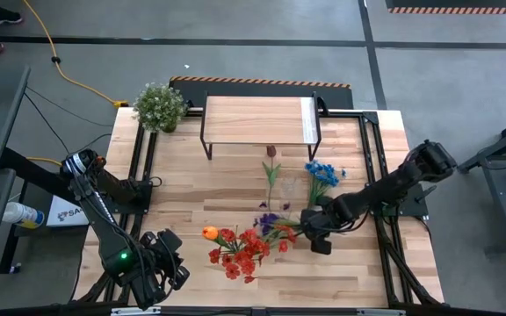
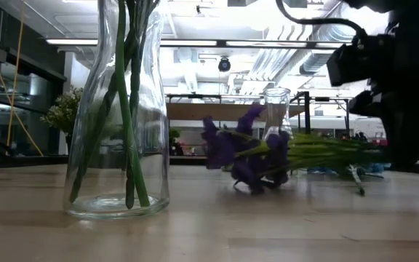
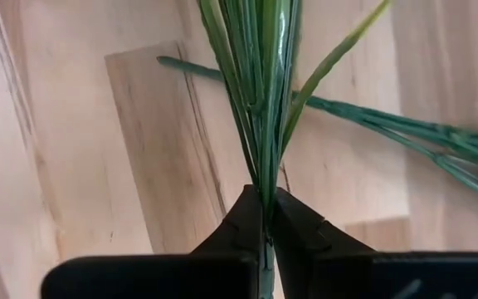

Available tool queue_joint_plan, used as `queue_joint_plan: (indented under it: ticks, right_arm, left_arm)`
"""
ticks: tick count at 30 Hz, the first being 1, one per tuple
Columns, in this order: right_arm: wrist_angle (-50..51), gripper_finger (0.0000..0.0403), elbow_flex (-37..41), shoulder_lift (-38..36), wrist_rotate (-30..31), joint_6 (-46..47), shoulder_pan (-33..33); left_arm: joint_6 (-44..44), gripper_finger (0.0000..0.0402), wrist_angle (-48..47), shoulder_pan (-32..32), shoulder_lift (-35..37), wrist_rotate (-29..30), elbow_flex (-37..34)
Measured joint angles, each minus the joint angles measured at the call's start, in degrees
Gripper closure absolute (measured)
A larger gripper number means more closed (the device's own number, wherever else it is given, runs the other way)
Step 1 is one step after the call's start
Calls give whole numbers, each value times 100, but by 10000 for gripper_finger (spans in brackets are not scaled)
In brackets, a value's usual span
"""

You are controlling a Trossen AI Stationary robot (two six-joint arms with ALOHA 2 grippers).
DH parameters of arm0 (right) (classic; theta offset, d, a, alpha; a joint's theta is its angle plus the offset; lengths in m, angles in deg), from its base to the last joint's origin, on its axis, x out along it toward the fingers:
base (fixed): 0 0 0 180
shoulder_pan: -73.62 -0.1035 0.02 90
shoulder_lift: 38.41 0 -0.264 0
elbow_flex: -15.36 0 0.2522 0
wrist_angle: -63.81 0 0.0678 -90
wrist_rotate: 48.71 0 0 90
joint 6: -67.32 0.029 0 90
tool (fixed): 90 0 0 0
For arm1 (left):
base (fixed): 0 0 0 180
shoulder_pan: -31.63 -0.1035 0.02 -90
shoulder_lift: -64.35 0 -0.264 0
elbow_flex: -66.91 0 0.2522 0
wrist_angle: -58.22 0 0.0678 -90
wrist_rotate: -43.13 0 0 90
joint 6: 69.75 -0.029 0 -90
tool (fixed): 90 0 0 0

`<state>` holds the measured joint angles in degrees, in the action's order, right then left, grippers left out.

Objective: Pick and place flowers into a vace then onto a shelf
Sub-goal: Put the violet flowers into the top transparent vase

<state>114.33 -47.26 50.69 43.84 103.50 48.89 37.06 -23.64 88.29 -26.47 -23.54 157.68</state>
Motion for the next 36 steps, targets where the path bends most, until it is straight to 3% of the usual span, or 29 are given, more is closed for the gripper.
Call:
queue_joint_plan:
  ticks: [21,36]
  right_arm:
    - [2353,400,-2,-1687,577,655,-4]
    - [2651,401,-4,-3162,129,1170,-6]
  left_arm:
    - [2,263,0,0,0,17,0]
    - [2,263,-15,-1,0,22,0]
